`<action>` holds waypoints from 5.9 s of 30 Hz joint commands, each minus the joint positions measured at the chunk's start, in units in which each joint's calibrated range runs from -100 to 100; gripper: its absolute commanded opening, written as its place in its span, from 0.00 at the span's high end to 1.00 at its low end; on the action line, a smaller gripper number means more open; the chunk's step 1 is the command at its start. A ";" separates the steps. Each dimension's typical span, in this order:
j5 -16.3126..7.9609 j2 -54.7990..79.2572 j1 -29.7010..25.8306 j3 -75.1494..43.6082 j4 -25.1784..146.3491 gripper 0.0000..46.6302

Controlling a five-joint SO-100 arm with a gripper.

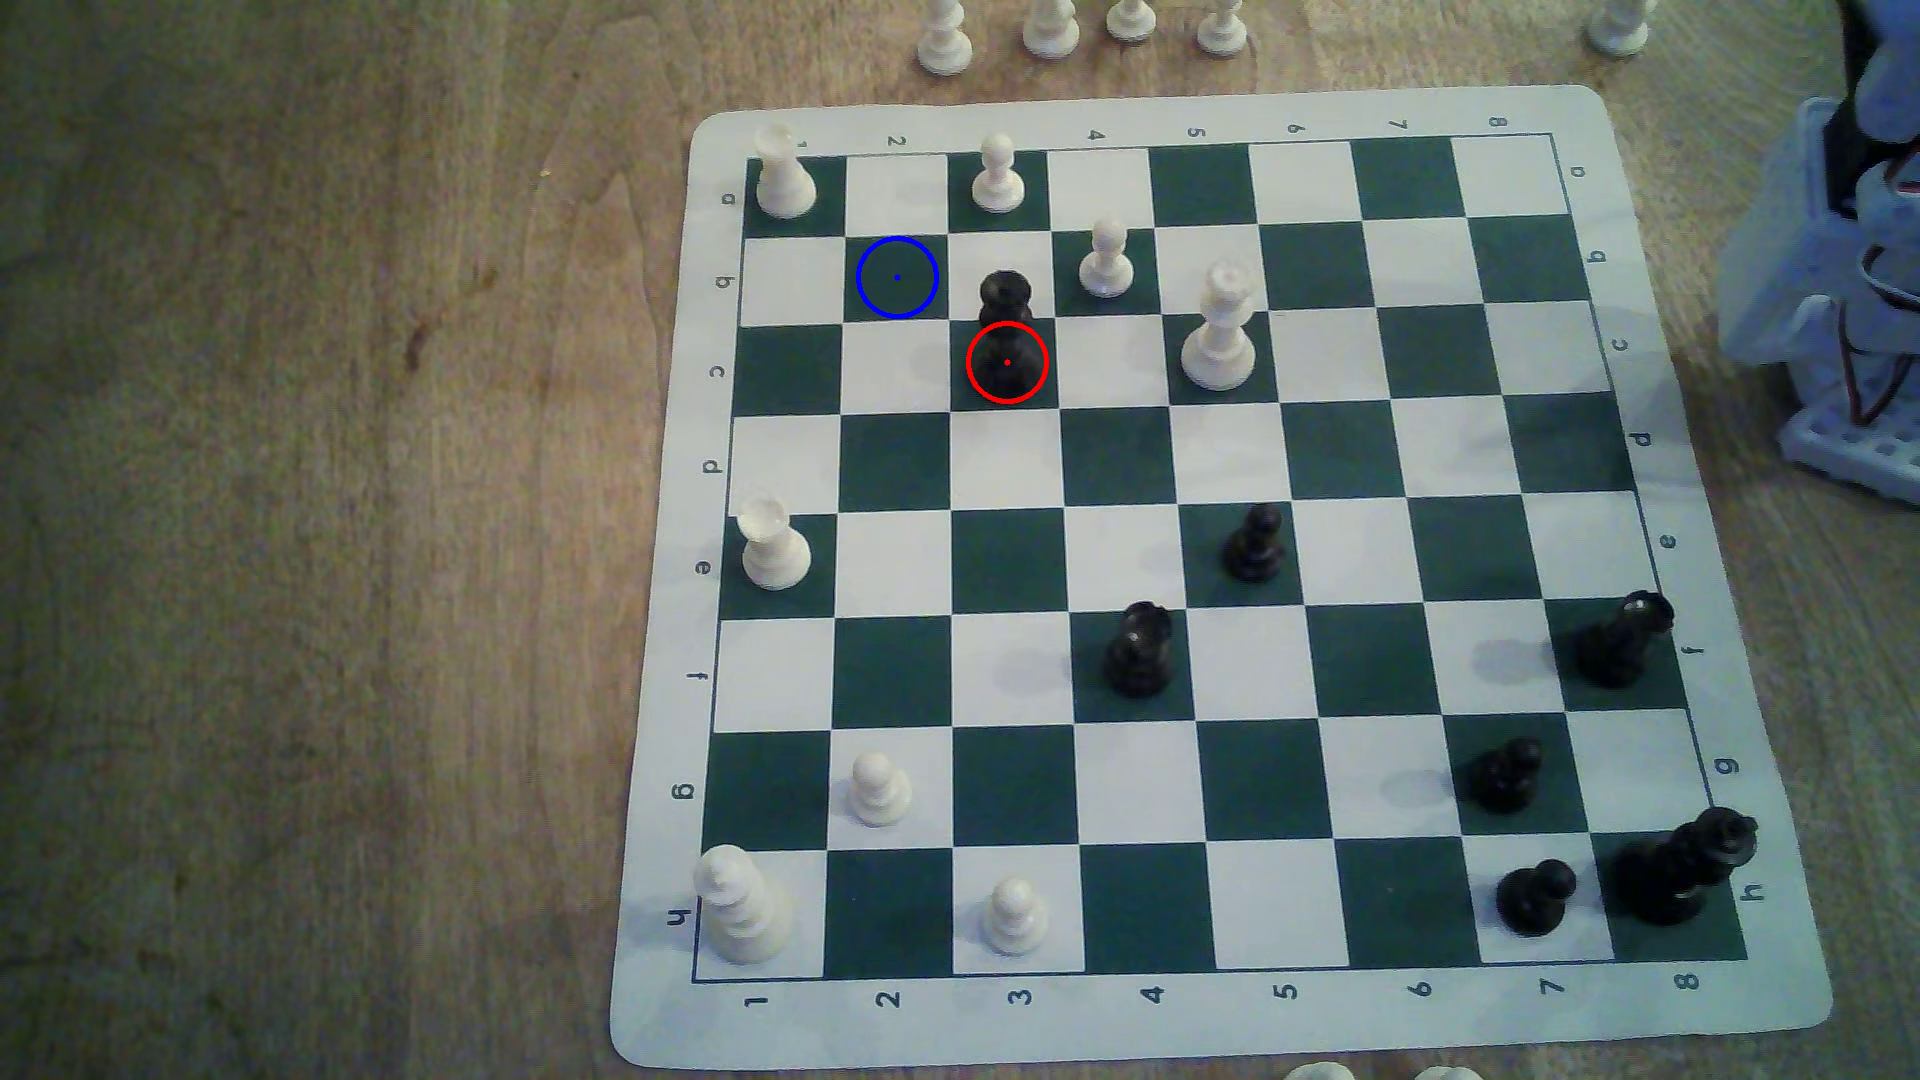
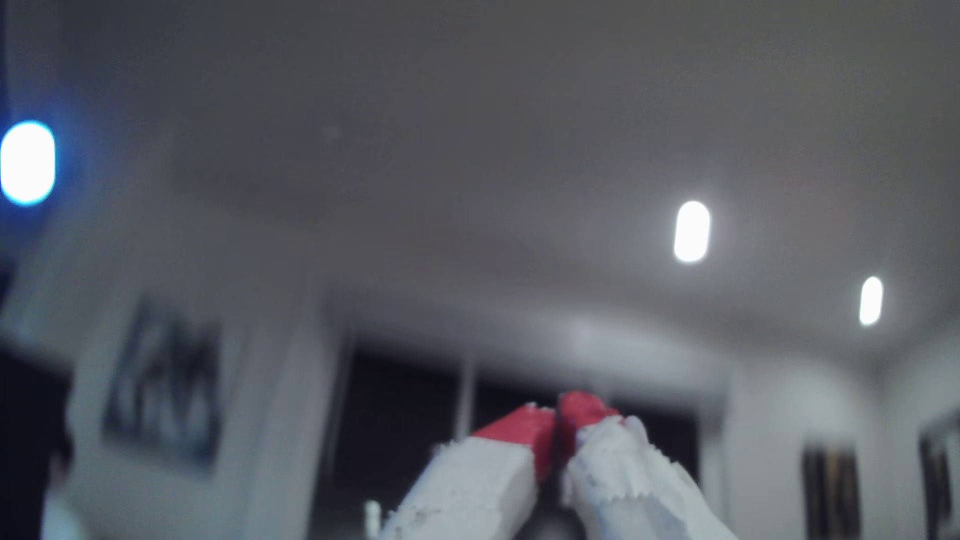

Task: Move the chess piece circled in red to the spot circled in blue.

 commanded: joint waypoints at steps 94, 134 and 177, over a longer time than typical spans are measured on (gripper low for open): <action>-8.35 97.26 -10.14 -78.33 67.92 0.69; -7.52 106.76 -3.25 -101.09 72.67 0.99; -7.28 113.47 -3.25 -103.63 72.59 0.61</action>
